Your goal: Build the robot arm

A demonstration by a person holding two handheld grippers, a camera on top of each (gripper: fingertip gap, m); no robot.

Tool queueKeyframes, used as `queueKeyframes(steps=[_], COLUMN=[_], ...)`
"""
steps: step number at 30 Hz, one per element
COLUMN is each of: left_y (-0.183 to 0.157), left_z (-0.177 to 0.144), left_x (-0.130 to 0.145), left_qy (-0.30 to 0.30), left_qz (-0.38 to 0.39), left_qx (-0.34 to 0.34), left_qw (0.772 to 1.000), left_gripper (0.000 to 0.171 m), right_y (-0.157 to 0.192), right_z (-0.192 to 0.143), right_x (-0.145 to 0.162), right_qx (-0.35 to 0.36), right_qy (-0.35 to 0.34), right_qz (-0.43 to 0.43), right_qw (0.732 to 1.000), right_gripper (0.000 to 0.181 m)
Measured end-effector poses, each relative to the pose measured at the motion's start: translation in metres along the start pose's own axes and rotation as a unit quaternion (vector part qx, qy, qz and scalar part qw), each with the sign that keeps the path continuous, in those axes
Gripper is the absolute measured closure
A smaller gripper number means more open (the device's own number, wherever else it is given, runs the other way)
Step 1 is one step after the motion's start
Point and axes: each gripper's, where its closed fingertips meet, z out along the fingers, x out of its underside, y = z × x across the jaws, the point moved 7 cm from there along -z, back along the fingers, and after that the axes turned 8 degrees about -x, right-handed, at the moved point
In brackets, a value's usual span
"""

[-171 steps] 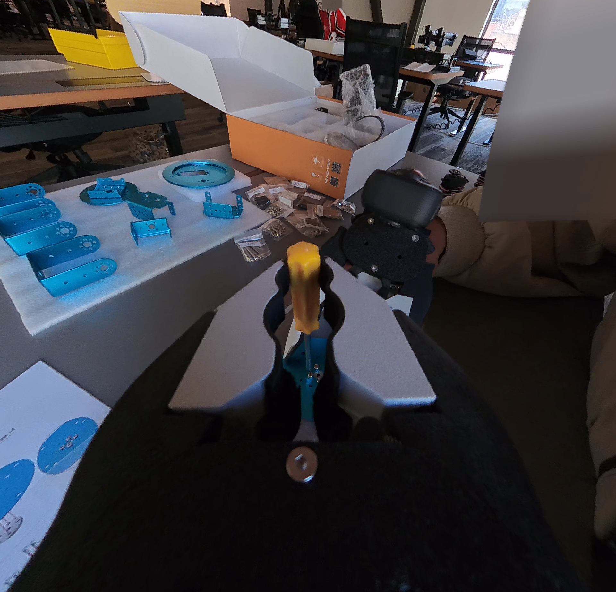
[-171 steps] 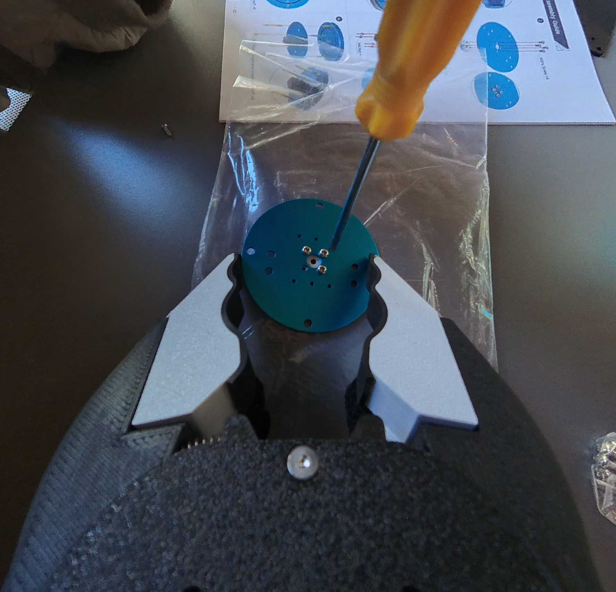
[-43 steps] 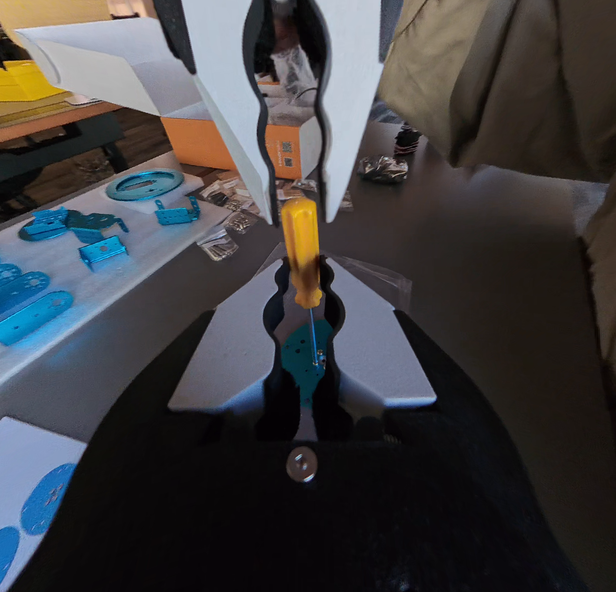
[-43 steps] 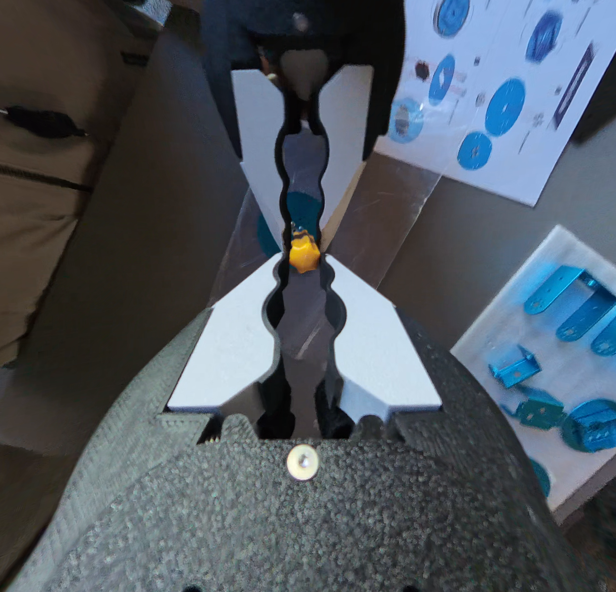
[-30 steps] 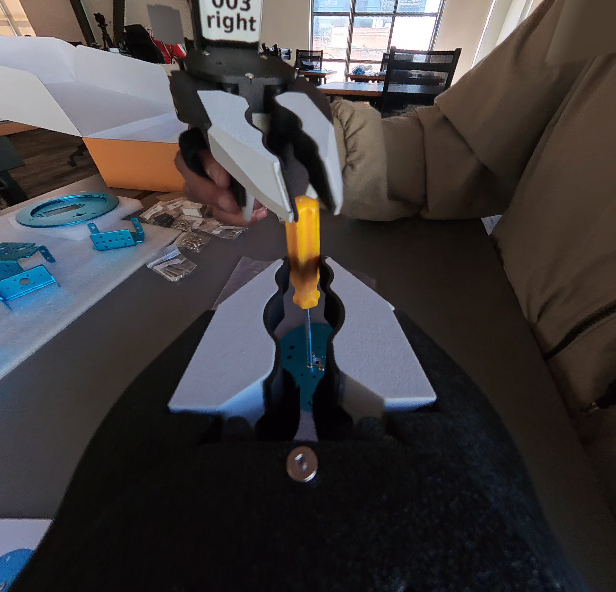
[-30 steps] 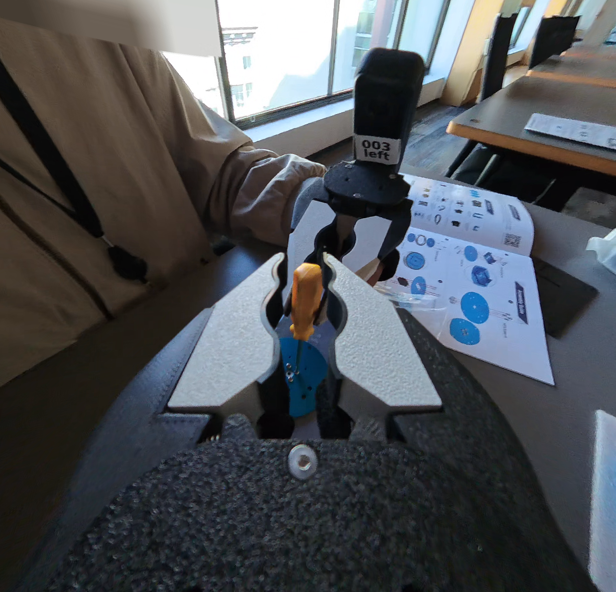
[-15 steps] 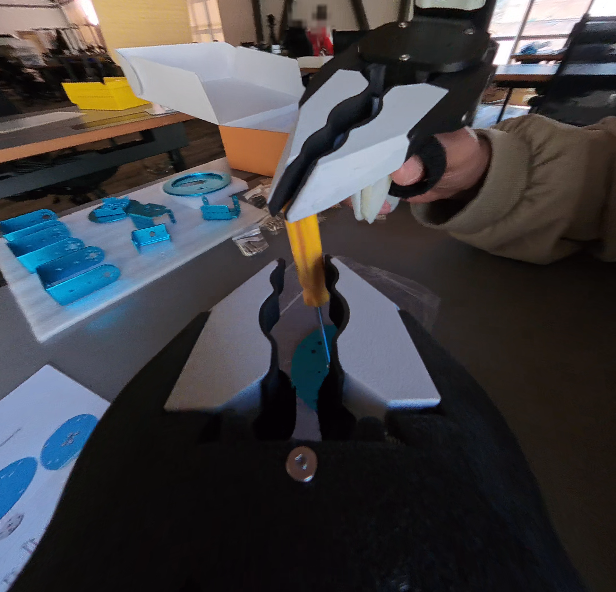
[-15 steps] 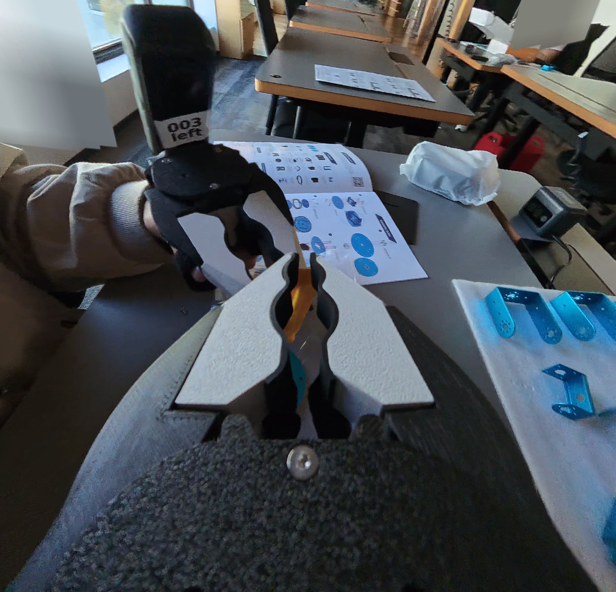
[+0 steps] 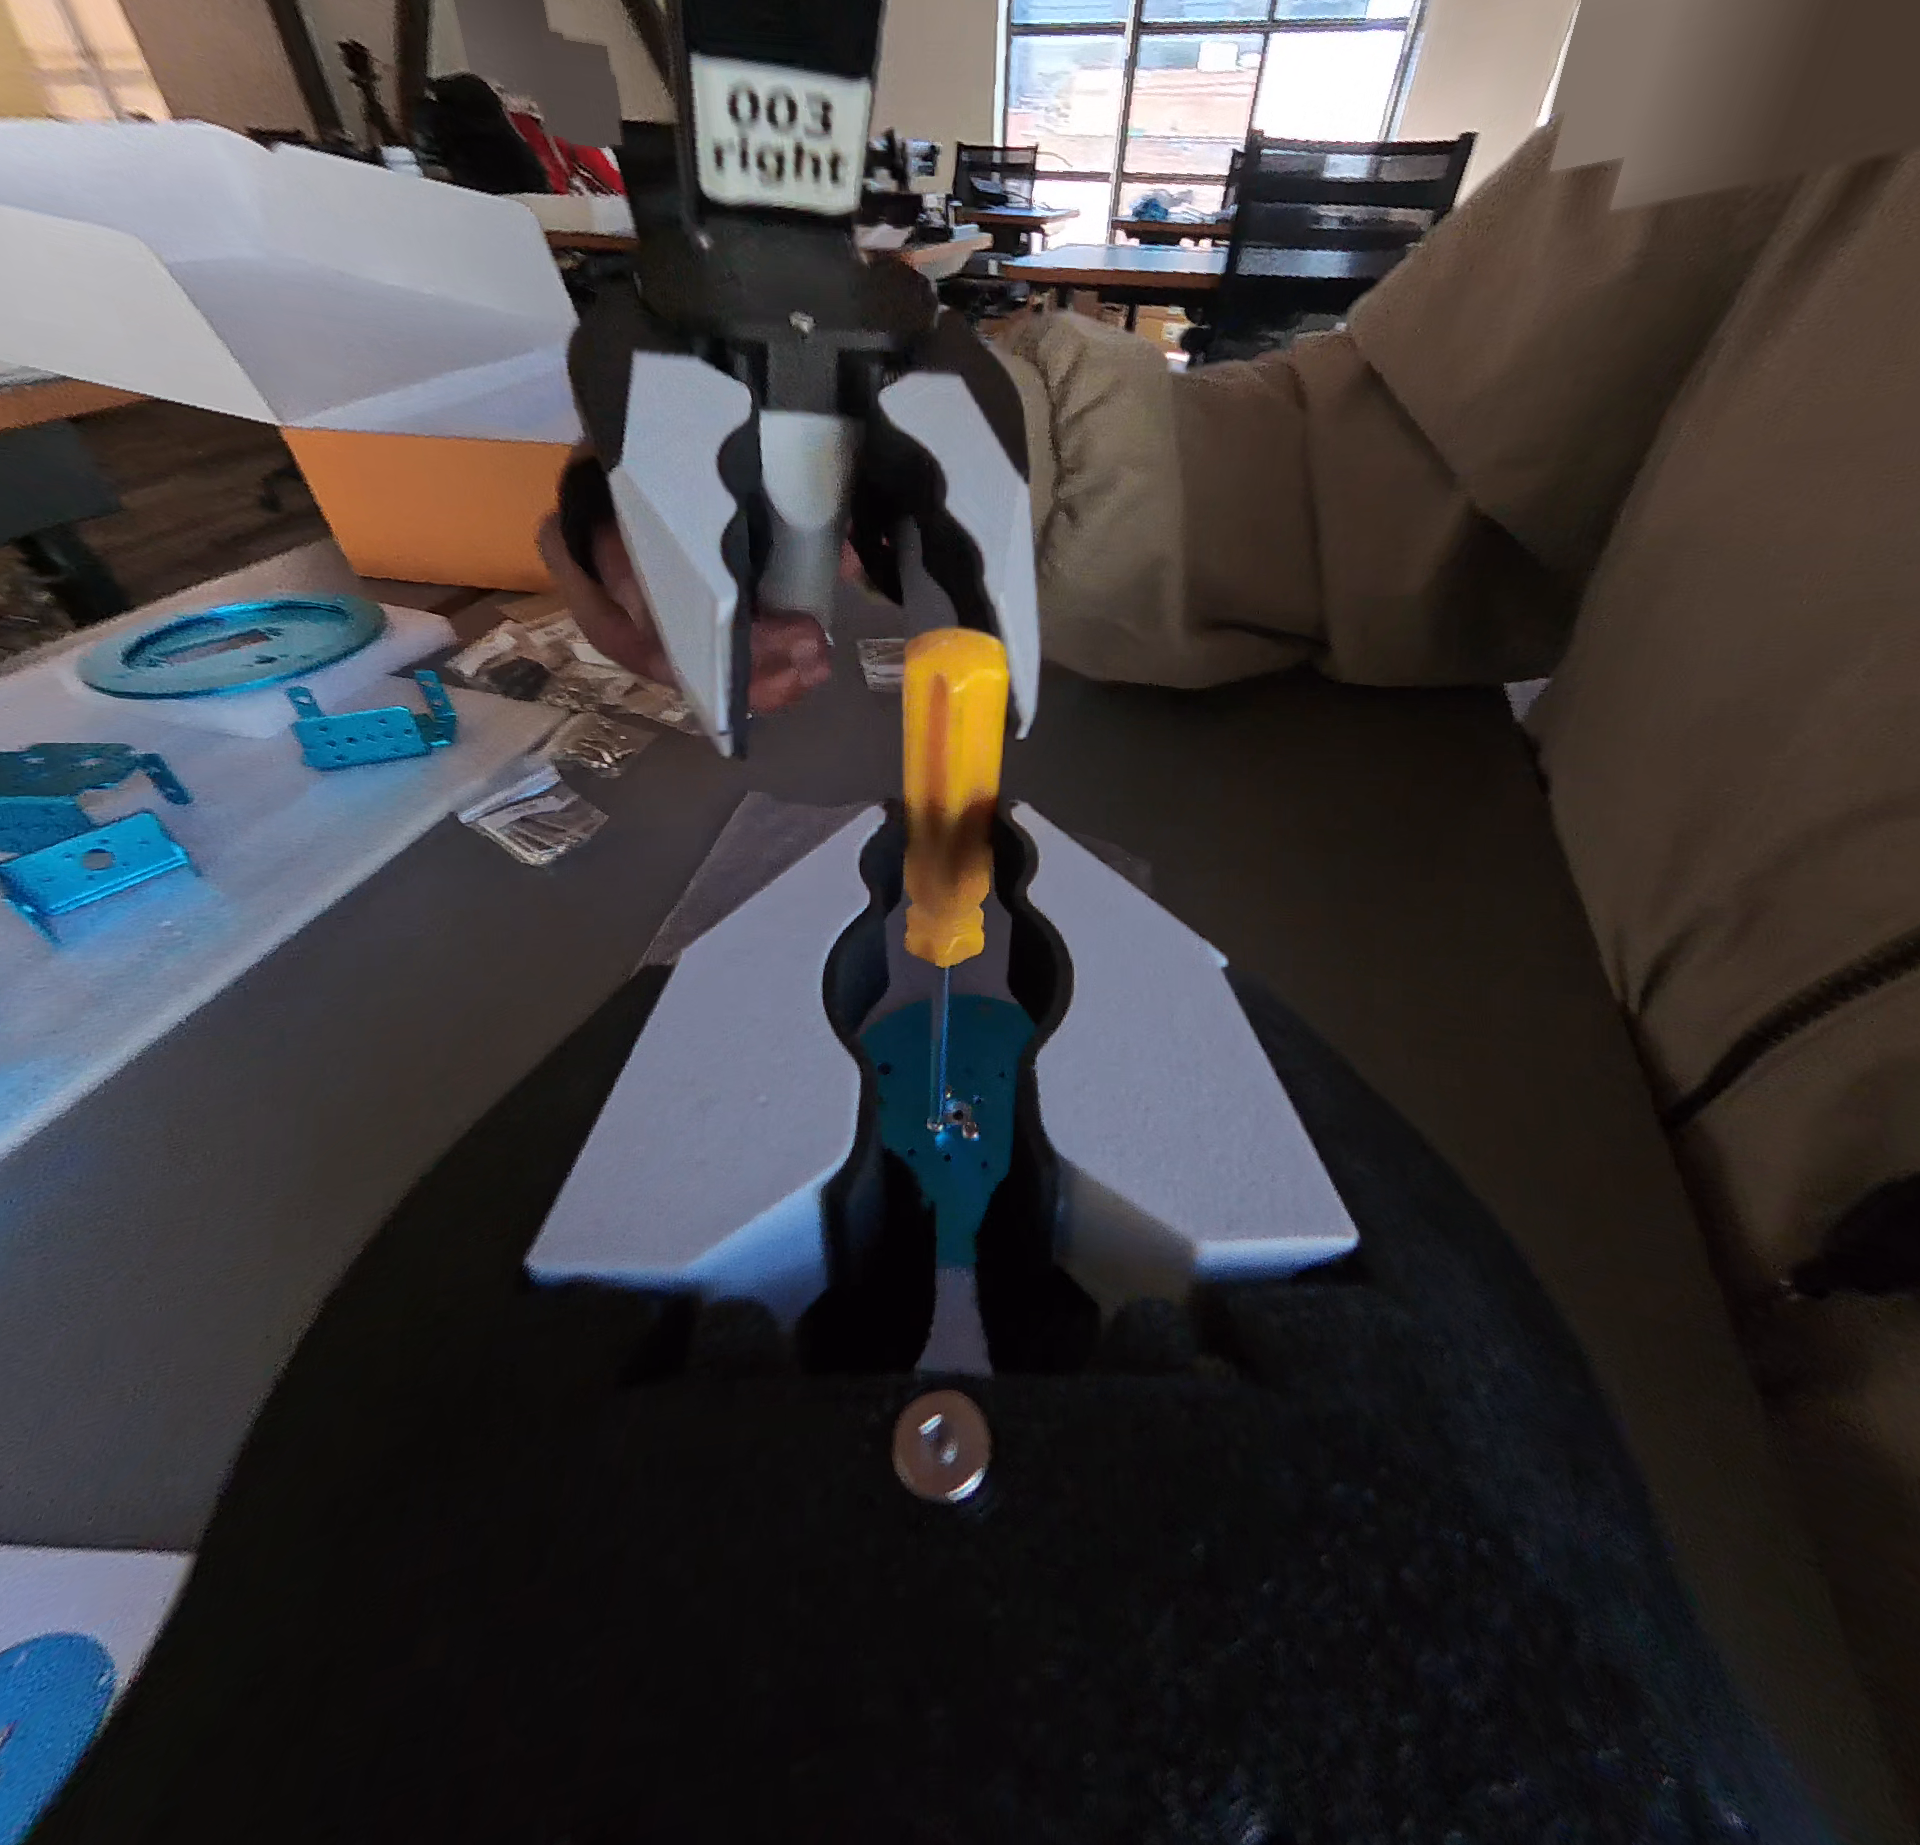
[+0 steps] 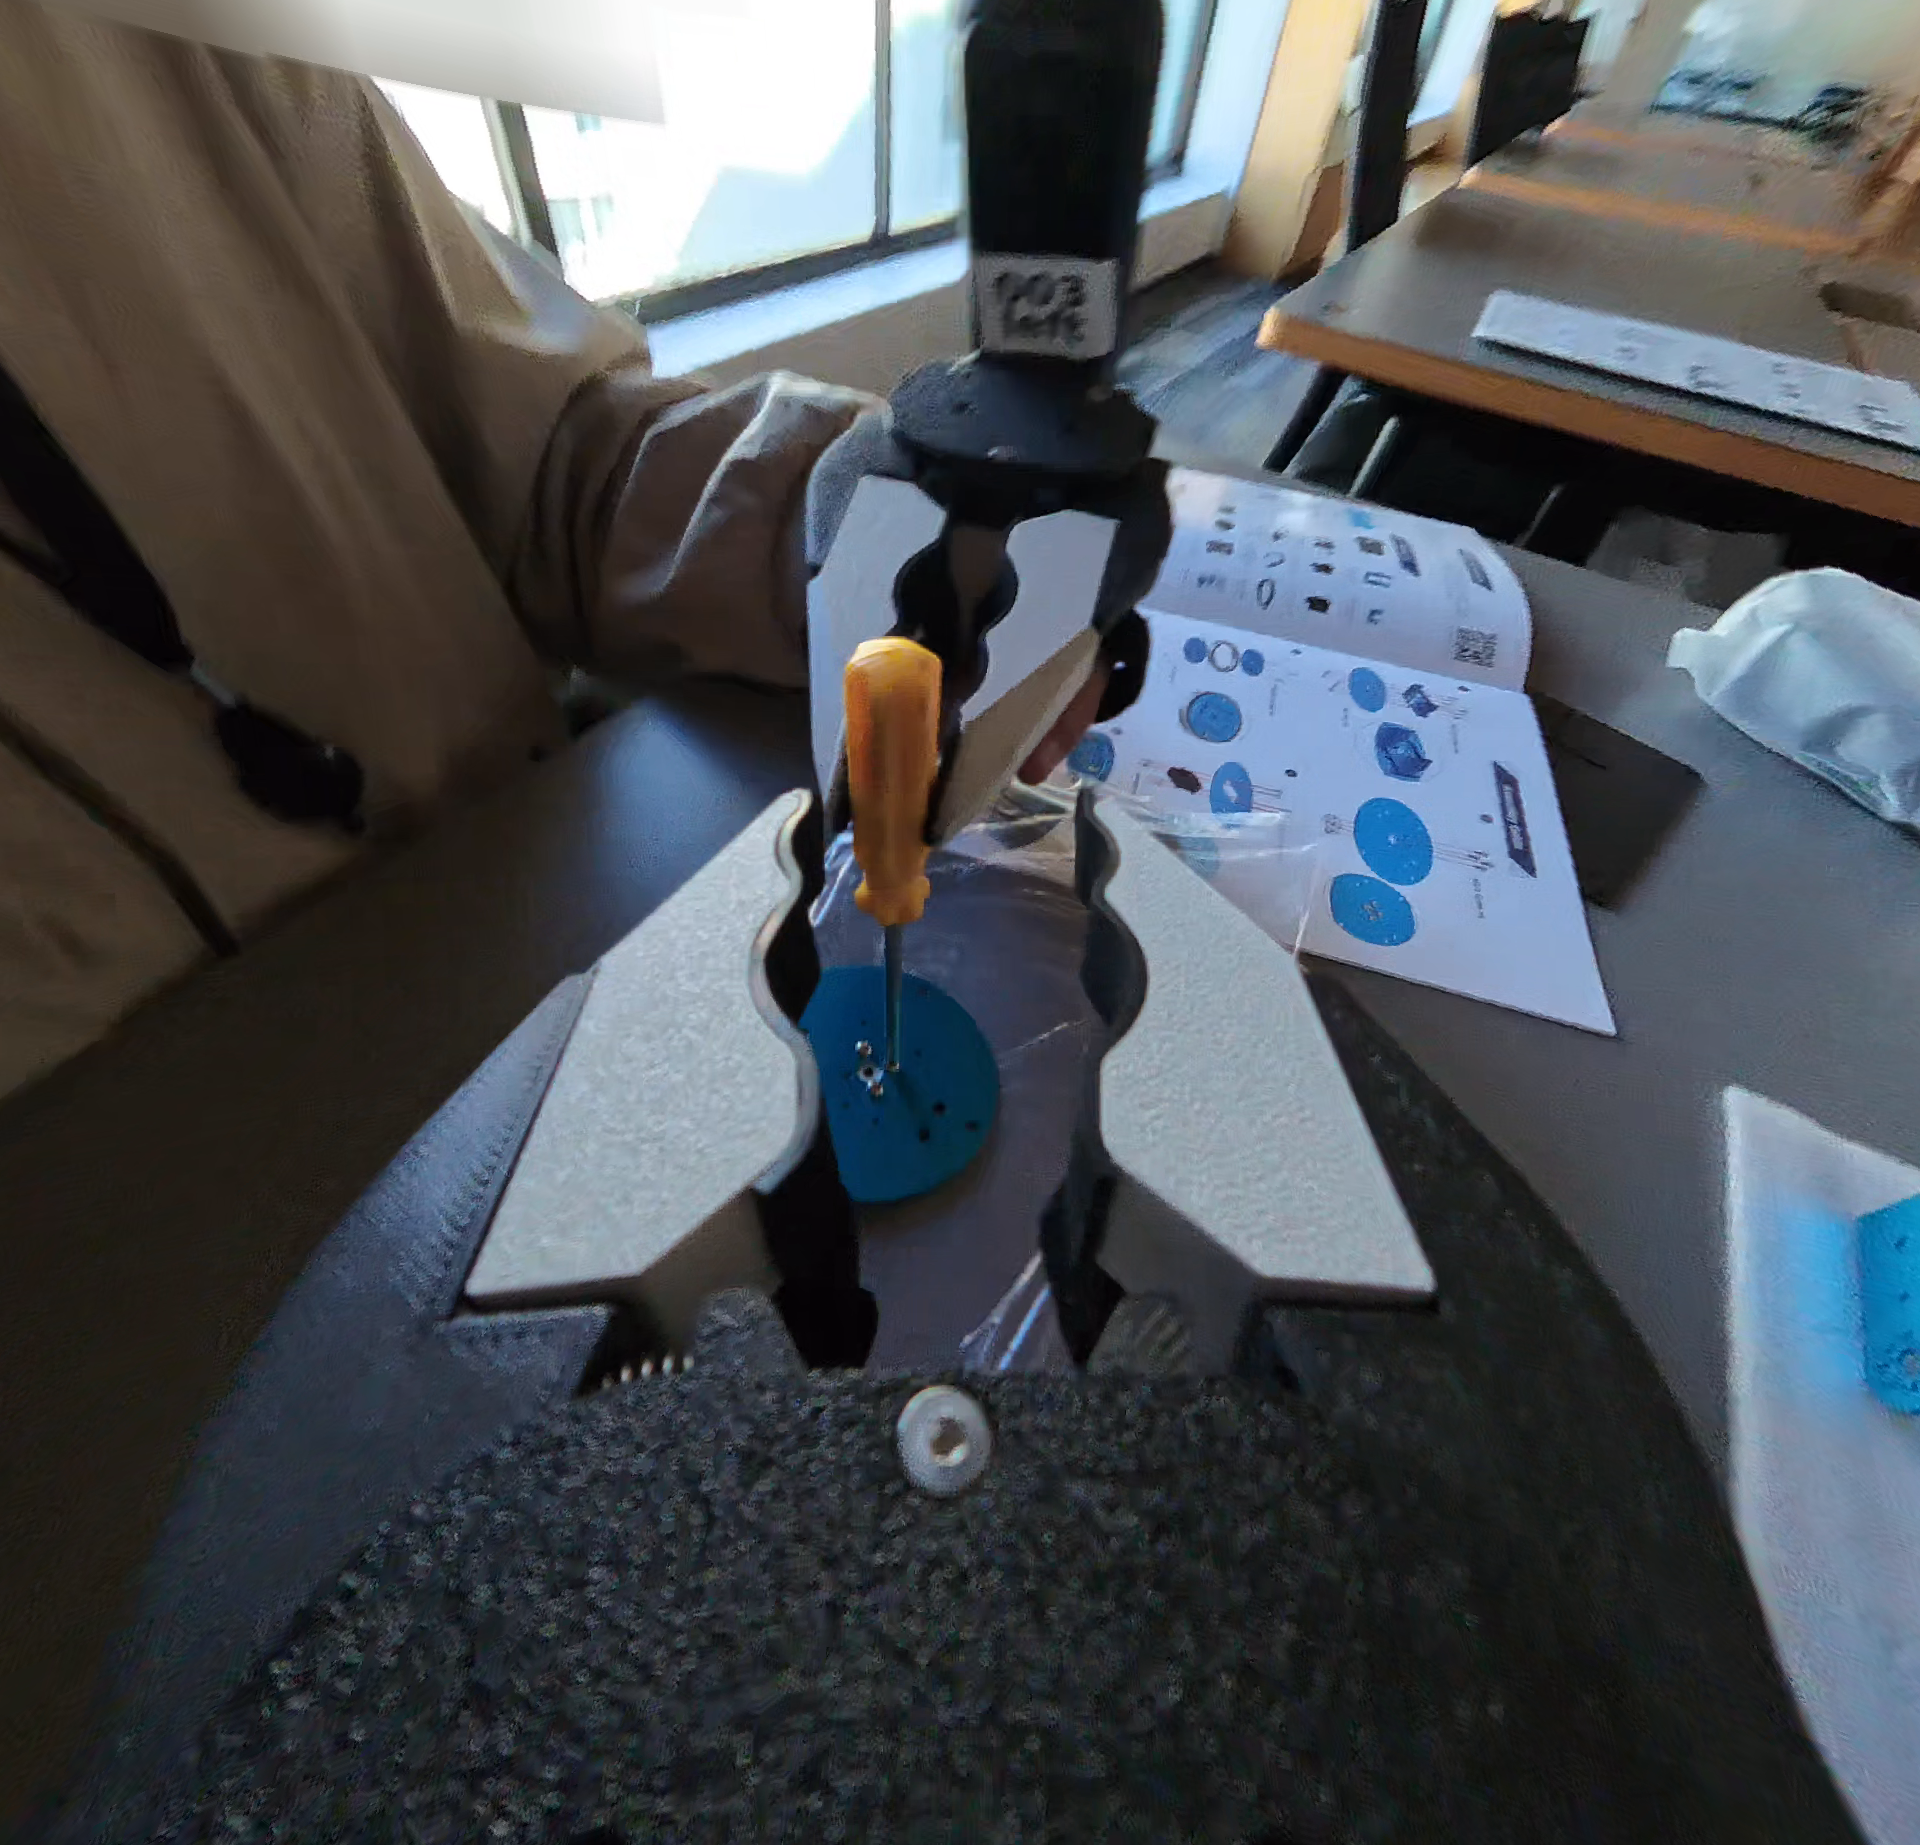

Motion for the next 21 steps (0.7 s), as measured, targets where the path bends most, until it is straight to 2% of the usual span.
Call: queueKeyframes(steps=[2,4,7,8,11,15,18,21], left_y=[0.005,0.008,0.009,0.009,0.01,0.011,0.013,0.012], left_z=[0.001,0.003,0.008,0.009,0.012,0.014,0.015,0.015], left_x=[-0.001,-0.002,-0.004,-0.004,-0.005,-0.005,-0.005,-0.005], left_qy=[0.011,0.021,0.031,0.032,0.034,0.037,0.033,0.03], left_qz=[-0.013,-0.016,-0.012,-0.01,-0.013,-0.005,-0.007,-0.006], left_qx=[0.023,0.043,0.063,0.068,0.079,0.099,0.106,0.108], left_qw=[1.0,0.999,0.997,0.997,0.996,0.994,0.994,0.994], left_gripper=[0.155,0.155,0.155,0.155,0.155,0.155,0.155,0.155], right_y=[0.003,0.003,-0.002,-0.002,-0.002,0.0,-0.002,0.0], right_z=[0.005,0.009,0.009,0.01,0.014,0.022,0.027,0.03], right_x=[-0.013,-0.028,-0.05,-0.054,-0.056,-0.063,-0.068,-0.067], right_qx=[-0.051,-0.077,-0.097,-0.107,-0.134,-0.175,-0.205,-0.235], right_qy=[0.046,0.131,0.25,0.287,0.404,0.461,0.477,0.481], right_qz=[-0.027,-0.072,-0.113,-0.117,-0.148,-0.237,-0.248,-0.228], right_qw=[0.997,0.986,0.957,0.945,0.893,0.837,0.818,0.813], right_gripper=[0.135,0.138,0.162,0.161,0.144,0.151,0.154,0.162])
